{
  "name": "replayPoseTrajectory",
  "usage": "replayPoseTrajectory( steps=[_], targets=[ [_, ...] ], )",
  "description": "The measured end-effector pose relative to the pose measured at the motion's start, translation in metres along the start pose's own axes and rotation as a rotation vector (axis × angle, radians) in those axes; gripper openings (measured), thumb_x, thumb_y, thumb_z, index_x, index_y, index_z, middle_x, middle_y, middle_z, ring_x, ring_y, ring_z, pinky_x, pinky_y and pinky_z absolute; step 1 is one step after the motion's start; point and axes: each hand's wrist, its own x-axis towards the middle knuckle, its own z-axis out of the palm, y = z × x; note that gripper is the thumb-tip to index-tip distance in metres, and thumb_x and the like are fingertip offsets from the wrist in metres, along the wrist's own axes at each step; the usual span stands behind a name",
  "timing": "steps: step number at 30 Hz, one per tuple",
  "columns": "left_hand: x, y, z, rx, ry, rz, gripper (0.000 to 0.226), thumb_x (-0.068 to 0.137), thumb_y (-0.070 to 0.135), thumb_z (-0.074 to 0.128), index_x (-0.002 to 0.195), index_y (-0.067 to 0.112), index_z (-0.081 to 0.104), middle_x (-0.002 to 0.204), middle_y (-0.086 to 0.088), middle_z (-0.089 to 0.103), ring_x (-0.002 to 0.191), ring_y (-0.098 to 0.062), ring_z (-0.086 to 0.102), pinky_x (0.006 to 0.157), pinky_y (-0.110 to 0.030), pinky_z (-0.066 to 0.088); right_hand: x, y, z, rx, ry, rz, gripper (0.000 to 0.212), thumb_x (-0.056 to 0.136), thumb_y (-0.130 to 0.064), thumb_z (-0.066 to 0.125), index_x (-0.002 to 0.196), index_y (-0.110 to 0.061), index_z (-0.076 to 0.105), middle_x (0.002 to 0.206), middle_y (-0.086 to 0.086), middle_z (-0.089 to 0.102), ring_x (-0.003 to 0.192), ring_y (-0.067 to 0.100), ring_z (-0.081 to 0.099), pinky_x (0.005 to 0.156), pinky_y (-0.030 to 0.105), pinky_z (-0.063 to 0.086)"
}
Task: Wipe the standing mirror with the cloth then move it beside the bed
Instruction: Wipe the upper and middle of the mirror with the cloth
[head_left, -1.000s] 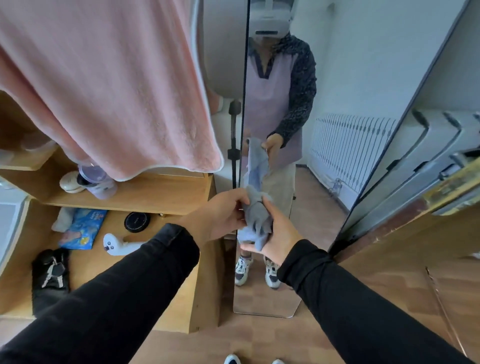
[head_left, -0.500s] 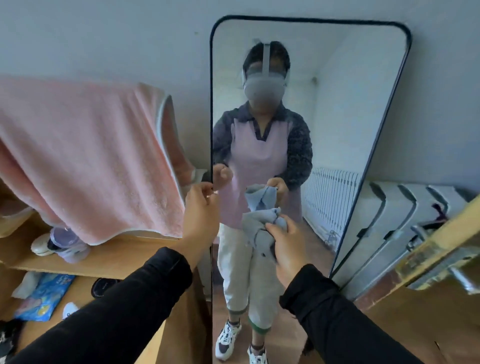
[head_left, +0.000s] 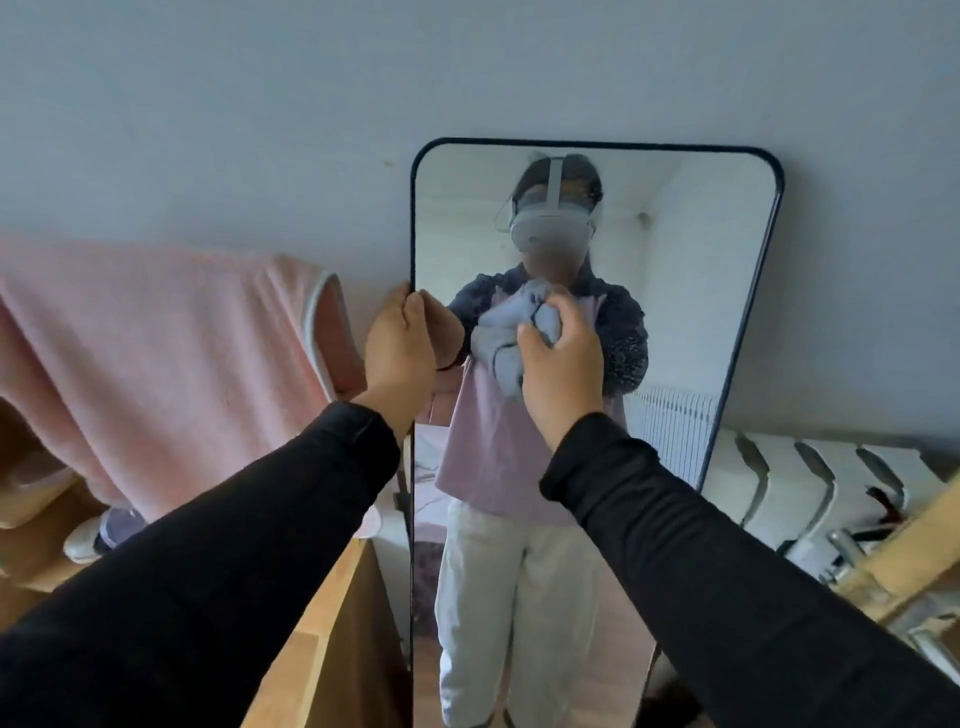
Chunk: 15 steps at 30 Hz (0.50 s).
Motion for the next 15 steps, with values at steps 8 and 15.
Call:
replayPoseTrajectory(
  steps=[8,15],
  targets=[
    [0.027,0.007,0.001,-0.133,-0.071,-0.087,0.028,0.103,0.025,0.034,0.093,0.009,0.055,0.081,-0.002,0.056,0.07,-0.01,0.048,0.057,-0.016,0.039,0.036,-0.04,0.03,-0.222,0.119,-0.303,0.028,0.093,-0.006,0.059,0.12,-0.01,0.06,0.116,0.008,0.059,0.113,0.026,0.056,0.1,0.04,0.047],
    [0.024,0.0,0.0,-0.205,-0.118,-0.058,0.034,0.106,0.029,0.034,0.091,0.006,0.054,0.073,0.003,0.052,0.064,-0.005,0.048,0.058,-0.021,0.039,0.042,-0.047,0.038,-0.437,0.161,-0.435,0.039,0.088,0.0,0.065,0.124,-0.009,0.058,0.124,0.013,0.05,0.119,0.03,0.048,0.103,0.038,0.046]
  ],
)
